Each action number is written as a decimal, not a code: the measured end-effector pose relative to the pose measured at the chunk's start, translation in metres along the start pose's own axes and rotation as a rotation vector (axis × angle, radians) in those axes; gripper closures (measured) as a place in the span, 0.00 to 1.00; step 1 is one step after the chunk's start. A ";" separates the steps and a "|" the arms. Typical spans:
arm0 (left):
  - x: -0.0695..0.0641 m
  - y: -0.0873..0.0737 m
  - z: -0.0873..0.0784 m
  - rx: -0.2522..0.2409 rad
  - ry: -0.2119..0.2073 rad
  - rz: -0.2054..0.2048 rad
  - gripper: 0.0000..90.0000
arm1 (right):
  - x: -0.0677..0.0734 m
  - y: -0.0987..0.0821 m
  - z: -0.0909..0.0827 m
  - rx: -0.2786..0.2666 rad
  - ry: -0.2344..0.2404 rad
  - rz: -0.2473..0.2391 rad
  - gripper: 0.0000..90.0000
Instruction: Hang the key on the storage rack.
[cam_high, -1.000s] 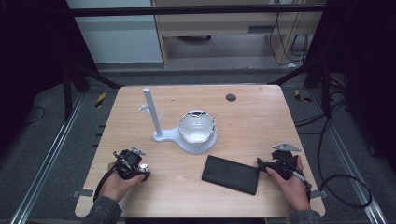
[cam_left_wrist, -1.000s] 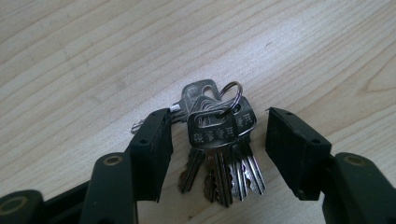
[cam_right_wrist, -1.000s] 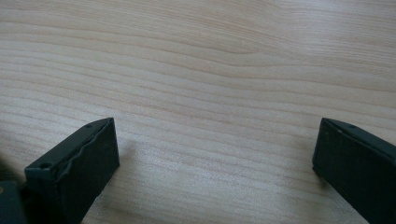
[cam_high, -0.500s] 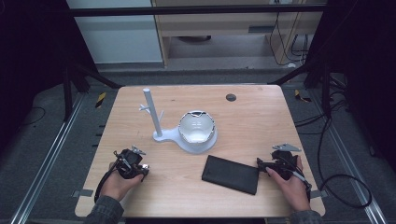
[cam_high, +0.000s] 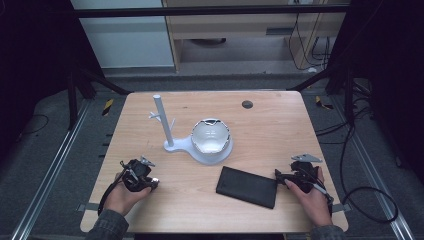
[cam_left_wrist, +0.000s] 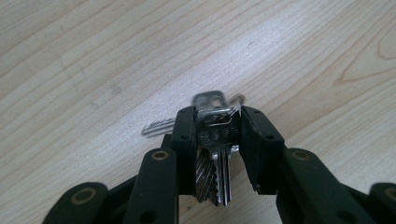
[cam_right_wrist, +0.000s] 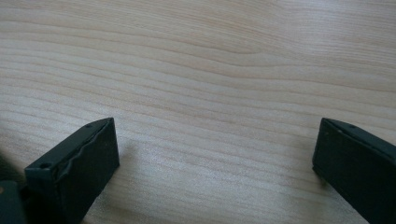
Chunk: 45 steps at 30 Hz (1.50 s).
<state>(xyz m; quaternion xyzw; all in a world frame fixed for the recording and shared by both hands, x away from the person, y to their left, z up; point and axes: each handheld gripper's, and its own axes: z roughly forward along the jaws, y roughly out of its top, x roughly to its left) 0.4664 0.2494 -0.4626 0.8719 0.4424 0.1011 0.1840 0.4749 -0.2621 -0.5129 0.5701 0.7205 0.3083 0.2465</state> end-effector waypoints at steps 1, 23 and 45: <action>0.001 0.000 -0.002 -0.008 -0.015 -0.005 0.76 | 0.000 0.000 0.000 0.000 0.000 0.000 0.01; 0.018 0.037 -0.085 -0.041 -0.007 0.092 0.76 | 0.001 0.000 0.000 -0.002 0.000 -0.003 0.01; 0.038 0.125 -0.162 -0.062 0.070 0.109 0.76 | 0.001 0.000 0.000 0.000 0.006 -0.008 0.01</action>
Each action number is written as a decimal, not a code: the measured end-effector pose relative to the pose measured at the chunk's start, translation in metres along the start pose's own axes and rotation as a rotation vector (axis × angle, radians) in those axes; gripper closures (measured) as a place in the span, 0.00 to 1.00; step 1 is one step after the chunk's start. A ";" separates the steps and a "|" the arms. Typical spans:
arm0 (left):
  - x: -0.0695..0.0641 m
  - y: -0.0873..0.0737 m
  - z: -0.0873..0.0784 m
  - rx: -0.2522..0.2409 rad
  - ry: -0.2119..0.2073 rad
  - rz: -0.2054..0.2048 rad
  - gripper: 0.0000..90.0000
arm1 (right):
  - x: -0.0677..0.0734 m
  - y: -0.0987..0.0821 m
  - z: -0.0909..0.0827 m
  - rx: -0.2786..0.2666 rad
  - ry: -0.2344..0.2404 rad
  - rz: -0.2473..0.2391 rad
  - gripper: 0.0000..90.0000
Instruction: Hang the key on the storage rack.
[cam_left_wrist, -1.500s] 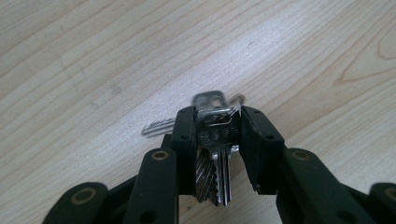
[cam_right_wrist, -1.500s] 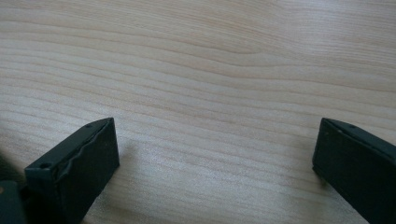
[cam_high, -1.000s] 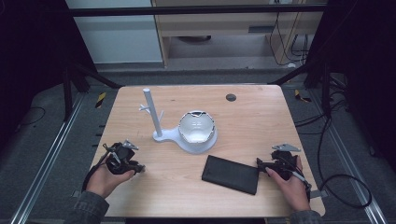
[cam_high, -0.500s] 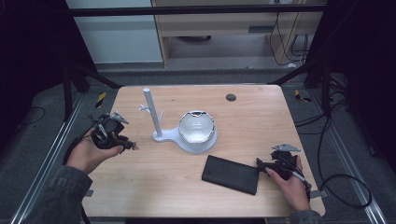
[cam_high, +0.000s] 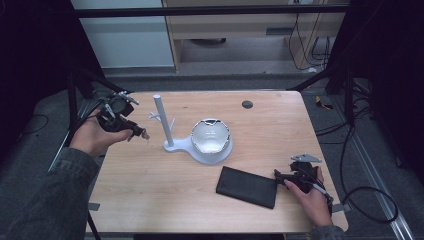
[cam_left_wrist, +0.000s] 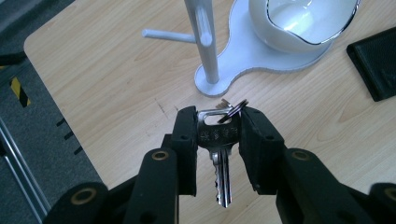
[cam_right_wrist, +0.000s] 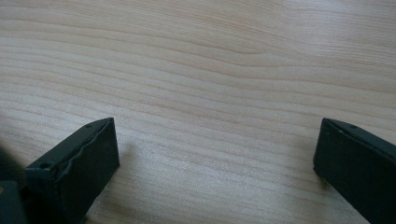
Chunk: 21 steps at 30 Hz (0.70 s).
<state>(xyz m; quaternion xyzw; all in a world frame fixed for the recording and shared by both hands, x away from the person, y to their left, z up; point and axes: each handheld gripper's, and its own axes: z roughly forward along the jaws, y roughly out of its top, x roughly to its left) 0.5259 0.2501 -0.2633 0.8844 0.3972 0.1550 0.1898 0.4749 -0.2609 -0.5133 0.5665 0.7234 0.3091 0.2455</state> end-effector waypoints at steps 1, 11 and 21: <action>0.001 0.002 0.000 0.000 0.003 -0.002 0.76 | 0.000 0.000 0.000 0.000 0.000 0.000 0.01; 0.006 0.019 0.001 0.012 0.013 -0.015 0.76 | 0.000 0.000 0.000 0.001 0.001 0.000 0.01; 0.012 0.025 0.005 0.030 0.018 -0.025 0.76 | 0.000 0.000 0.000 0.003 0.002 -0.005 0.01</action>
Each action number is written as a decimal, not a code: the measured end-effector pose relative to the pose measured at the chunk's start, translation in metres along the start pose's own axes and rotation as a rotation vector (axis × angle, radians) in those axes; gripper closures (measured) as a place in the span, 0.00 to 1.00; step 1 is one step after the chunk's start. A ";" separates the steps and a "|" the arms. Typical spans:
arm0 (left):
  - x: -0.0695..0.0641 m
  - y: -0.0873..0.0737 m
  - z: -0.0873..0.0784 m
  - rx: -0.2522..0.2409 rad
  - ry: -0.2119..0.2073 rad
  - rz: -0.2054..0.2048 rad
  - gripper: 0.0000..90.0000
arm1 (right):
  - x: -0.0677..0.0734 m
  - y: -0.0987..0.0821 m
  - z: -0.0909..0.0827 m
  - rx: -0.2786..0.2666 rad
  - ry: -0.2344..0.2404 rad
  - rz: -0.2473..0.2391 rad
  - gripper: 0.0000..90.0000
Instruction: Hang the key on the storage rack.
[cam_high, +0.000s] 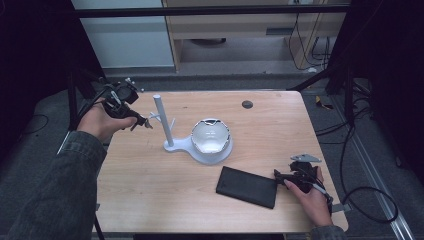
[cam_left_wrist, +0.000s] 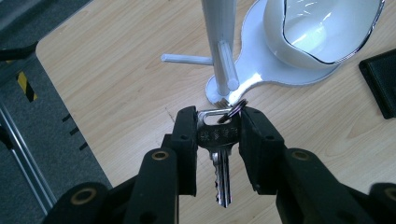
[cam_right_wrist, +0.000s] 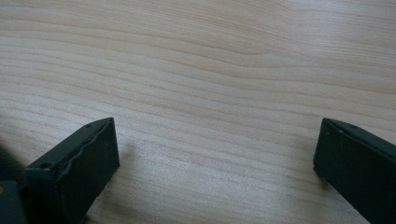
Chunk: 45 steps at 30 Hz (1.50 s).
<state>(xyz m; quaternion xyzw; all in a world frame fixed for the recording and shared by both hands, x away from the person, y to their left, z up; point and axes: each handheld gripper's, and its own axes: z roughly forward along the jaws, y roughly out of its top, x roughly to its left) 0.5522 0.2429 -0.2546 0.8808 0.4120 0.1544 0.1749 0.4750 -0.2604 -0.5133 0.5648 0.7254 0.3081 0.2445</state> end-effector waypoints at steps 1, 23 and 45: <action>0.000 0.000 0.000 0.000 0.000 0.001 0.76 | 0.000 0.000 0.000 0.000 0.000 -0.001 0.01; 0.002 0.011 0.008 -0.004 0.005 -0.015 0.76 | 0.000 0.000 0.000 0.000 -0.001 -0.001 0.01; 0.002 0.003 -0.014 -0.156 -0.004 -0.023 0.66 | 0.000 0.000 0.000 -0.003 0.003 -0.003 0.01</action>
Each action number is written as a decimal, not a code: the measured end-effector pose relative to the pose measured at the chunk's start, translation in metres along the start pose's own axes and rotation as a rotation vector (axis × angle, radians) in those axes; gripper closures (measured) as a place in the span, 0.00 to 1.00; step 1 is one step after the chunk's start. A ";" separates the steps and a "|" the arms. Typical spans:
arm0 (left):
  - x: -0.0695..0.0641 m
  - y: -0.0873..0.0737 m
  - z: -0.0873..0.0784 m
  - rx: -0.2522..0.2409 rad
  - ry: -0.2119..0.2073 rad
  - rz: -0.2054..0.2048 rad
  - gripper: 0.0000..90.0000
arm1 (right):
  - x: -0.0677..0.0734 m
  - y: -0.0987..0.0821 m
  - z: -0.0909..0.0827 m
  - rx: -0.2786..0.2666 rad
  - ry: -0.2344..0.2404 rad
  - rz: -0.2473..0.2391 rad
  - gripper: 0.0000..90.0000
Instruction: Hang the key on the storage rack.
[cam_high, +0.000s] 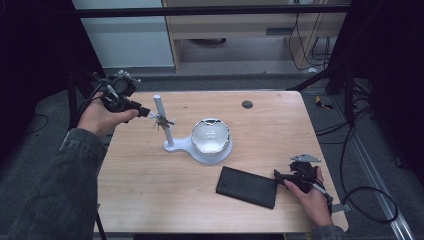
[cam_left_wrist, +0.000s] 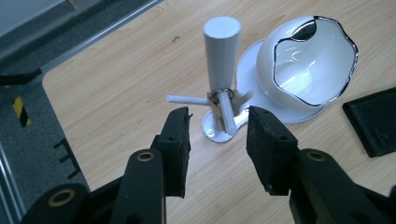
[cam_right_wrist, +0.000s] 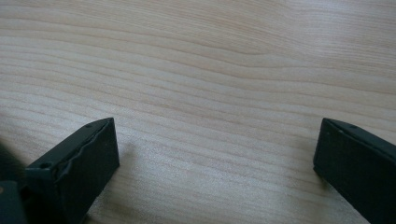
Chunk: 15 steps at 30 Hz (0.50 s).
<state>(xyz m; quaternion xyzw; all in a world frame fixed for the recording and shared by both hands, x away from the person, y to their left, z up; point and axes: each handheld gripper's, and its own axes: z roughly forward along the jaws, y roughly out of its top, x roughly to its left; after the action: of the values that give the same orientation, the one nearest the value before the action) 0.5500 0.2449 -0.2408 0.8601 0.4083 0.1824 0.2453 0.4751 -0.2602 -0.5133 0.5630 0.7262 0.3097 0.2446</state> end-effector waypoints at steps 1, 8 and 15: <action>-0.003 -0.001 -0.002 -0.016 -0.006 -0.001 0.66 | 0.000 0.000 0.000 0.001 -0.001 0.000 0.01; -0.030 -0.005 -0.011 -0.082 -0.014 0.084 0.65 | 0.000 0.000 0.000 0.000 0.000 0.000 0.01; -0.066 -0.009 0.001 -0.102 -0.077 0.140 0.62 | 0.000 0.000 0.000 0.003 -0.001 -0.001 0.01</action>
<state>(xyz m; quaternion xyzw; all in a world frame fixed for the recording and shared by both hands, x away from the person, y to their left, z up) 0.5056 0.1968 -0.2544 0.8793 0.3276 0.1865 0.2911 0.4750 -0.2603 -0.5131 0.5630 0.7268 0.3084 0.2443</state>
